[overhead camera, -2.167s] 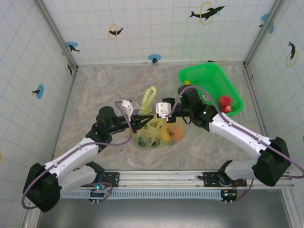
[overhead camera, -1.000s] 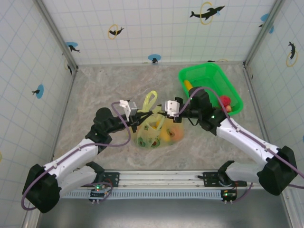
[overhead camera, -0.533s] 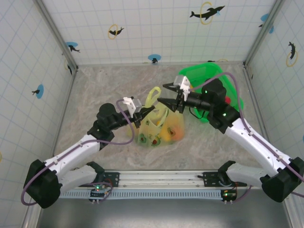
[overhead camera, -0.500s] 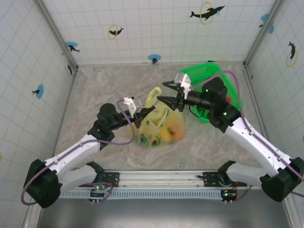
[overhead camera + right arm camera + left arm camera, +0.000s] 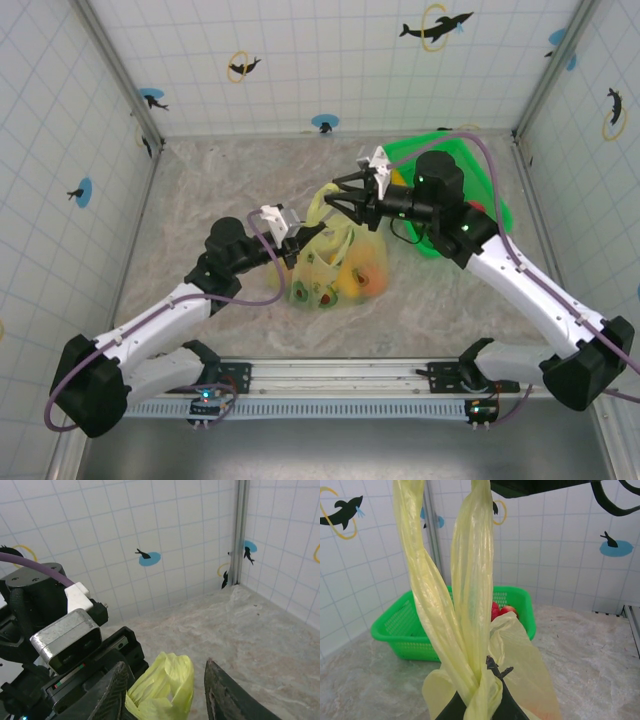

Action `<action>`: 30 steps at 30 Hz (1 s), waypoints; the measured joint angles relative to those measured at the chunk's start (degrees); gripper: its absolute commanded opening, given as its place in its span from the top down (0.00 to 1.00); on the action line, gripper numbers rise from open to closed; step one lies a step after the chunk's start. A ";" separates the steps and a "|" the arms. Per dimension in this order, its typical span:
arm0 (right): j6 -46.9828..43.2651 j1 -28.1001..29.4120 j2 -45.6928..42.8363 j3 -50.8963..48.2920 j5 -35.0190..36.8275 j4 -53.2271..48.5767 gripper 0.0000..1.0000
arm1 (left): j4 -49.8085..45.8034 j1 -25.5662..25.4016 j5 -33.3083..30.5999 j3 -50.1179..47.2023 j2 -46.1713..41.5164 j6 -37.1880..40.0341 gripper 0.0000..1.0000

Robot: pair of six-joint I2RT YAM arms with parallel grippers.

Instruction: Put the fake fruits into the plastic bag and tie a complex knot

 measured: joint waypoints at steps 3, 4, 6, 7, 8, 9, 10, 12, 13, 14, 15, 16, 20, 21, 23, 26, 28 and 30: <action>-0.09 0.04 0.20 0.42 0.55 -0.70 1.00 | 0.04 0.00 -0.28 0.00 0.00 0.07 1.00; 0.70 0.04 0.15 0.42 0.57 -0.76 1.00 | 0.11 0.00 -0.63 -0.02 0.00 0.07 1.00; 0.24 0.07 -0.07 0.37 0.81 -0.90 1.00 | 0.52 0.00 -1.46 -0.26 0.00 0.02 1.00; 0.26 0.07 -0.61 -0.20 0.81 -0.61 1.00 | 0.96 0.00 -2.19 -0.37 0.00 -0.02 1.00; 0.26 0.13 -1.44 -1.05 0.81 -0.46 1.00 | 1.51 -0.02 -2.80 -0.52 -0.02 -0.02 1.00; 0.22 0.17 -3.08 -2.75 0.63 -0.22 1.00 | 2.10 0.00 -3.43 -0.72 -0.07 -0.04 1.00; 0.09 0.31 -4.94 -4.79 0.31 0.33 1.00 | 2.80 -0.09 -3.91 -0.96 -0.13 -0.09 1.00; -0.15 0.44 -8.79 -9.11 -0.66 1.05 1.00 | 3.80 -0.46 -4.35 -1.27 -0.33 -0.37 1.00; -0.35 0.46 -11.08 -11.85 -1.14 1.36 1.00 | 4.26 -0.66 -4.35 -1.33 -0.39 -0.63 1.00; -0.55 0.46 -12.72 -13.92 -1.38 1.81 1.00 | 4.70 -0.76 -4.28 -1.36 -0.39 -0.90 1.00; -0.63 0.44 -14.38 -16.35 -1.57 2.34 1.00 | 5.03 -0.87 -4.22 -1.36 -0.39 -1.14 1.00; -0.83 0.46 -15.82 -18.84 -1.99 3.23 1.00 | 5.09 -0.94 -4.00 -1.36 -0.37 -1.42 1.00; -0.85 1.81 -18.84 -28.89 -2.05 9.97 1.00 | 4.50 -1.07 -2.58 -1.42 -0.02 -2.47 1.00; -0.74 2.58 -18.80 -30.93 -1.46 12.04 1.00 | 4.09 -1.07 -2.27 -1.57 0.15 -2.69 1.00; -0.57 4.13 -17.79 -33.35 0.63 15.19 1.00 | 3.52 -1.03 -2.32 -2.08 0.55 -3.02 1.00; 0.31 5.60 -13.94 -34.82 3.98 20.09 1.00 | 3.06 -0.28 -2.86 -2.12 0.87 -3.69 1.00; 1.27 5.92 -10.45 -34.88 6.27 23.67 1.00 | 3.10 0.24 -3.67 -2.12 0.85 -4.33 1.00; 2.16 6.05 -7.13 -34.88 7.98 27.32 1.00 | 3.19 0.55 -4.22 -2.16 0.85 -4.74 1.00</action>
